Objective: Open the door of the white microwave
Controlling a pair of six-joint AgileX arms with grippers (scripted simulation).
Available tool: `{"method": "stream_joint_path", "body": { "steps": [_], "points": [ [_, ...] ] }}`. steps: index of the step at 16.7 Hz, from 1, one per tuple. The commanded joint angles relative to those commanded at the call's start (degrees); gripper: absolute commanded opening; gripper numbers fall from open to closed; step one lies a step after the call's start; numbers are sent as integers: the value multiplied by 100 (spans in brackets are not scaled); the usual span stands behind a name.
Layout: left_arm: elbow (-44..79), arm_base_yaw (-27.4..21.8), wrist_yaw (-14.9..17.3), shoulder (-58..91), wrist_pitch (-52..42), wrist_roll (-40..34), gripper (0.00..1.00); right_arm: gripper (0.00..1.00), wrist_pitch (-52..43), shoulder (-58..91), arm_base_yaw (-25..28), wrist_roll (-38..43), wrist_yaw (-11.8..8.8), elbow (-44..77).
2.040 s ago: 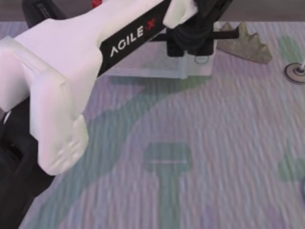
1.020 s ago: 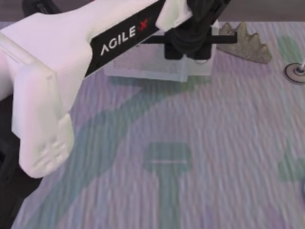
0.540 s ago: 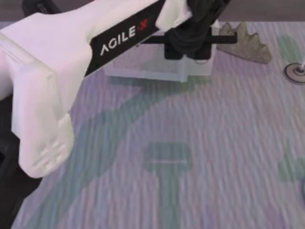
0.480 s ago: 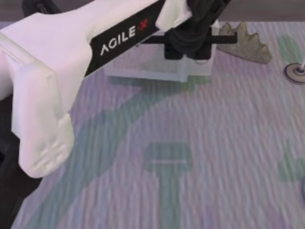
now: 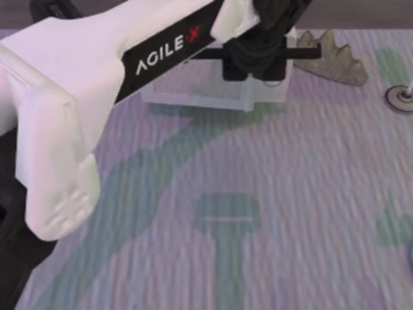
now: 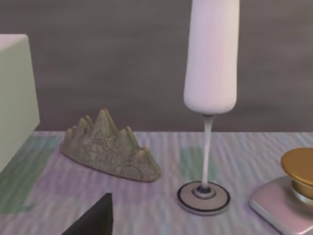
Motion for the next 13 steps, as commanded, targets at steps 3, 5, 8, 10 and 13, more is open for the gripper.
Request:
{"method": "stream_joint_path", "body": {
  "steps": [3, 5, 8, 10, 13],
  "points": [
    [19, -38, 33, -28, 24, -14, 0, 100, 0, 0, 0, 0, 0, 0],
    [-157, -23, 54, -122, 109, 63, 0, 100, 0, 0, 0, 0, 0, 0],
    [-552, -2, 106, -350, 333, 218, 0, 100, 0, 0, 0, 0, 0, 0],
    [-751, 6, 134, -437, 423, 308, 0, 100, 0, 0, 0, 0, 0, 0],
    [-783, 7, 137, -449, 435, 326, 0, 100, 0, 0, 0, 0, 0, 0]
  ]
}}
